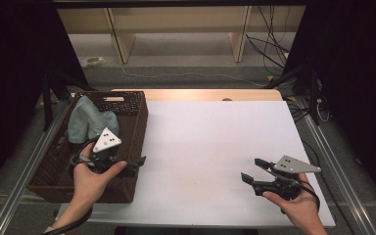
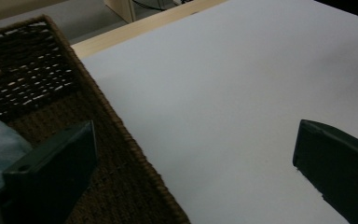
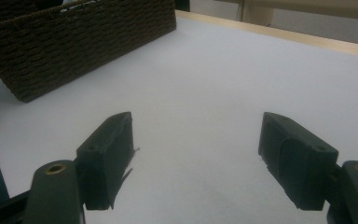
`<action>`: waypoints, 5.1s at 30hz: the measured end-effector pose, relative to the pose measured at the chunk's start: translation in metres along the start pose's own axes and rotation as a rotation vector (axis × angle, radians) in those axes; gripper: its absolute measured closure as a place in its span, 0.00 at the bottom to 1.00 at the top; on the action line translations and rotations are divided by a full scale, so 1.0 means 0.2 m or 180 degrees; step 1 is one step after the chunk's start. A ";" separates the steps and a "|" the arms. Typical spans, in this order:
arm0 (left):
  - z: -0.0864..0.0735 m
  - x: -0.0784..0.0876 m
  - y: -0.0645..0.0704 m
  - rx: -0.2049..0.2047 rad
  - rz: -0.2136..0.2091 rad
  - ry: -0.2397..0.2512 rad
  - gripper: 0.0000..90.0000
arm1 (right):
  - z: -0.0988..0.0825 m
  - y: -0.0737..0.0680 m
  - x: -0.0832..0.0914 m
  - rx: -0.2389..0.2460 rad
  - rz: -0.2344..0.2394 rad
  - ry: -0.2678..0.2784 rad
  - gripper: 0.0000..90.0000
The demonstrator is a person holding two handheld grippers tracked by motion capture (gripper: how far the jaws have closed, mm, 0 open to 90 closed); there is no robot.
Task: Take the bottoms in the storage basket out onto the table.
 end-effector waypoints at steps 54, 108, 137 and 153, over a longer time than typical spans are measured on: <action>-0.08 -0.22 -1.00 0.1165 0.1460 -0.0555 0.00 | -0.01 0.00 -0.02 -0.0030 -0.0053 -0.0038 0.30; -0.16 -0.15 -0.96 0.1292 0.1456 -0.0180 0.82 | -0.02 -0.01 -0.03 -0.0044 0.0044 -0.0092 0.31; -0.03 -0.06 -0.89 0.1168 0.1393 0.0219 0.83 | -0.01 -0.02 -0.01 -0.0019 0.0091 -0.0043 0.31; 0.04 -0.01 -0.86 0.1160 0.1351 0.0390 0.83 | -0.01 -0.02 -0.01 -0.0022 0.0111 -0.0033 0.31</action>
Point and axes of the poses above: each handheld gripper's, and its own axes: x roughly backward along the jaws, z roughly out of its top, y roughly to its right, the point moved 9 cm from there along -x, roughly forward along the jaws, and after that the axes turned 1 degree about x, right-handed, at the moved point
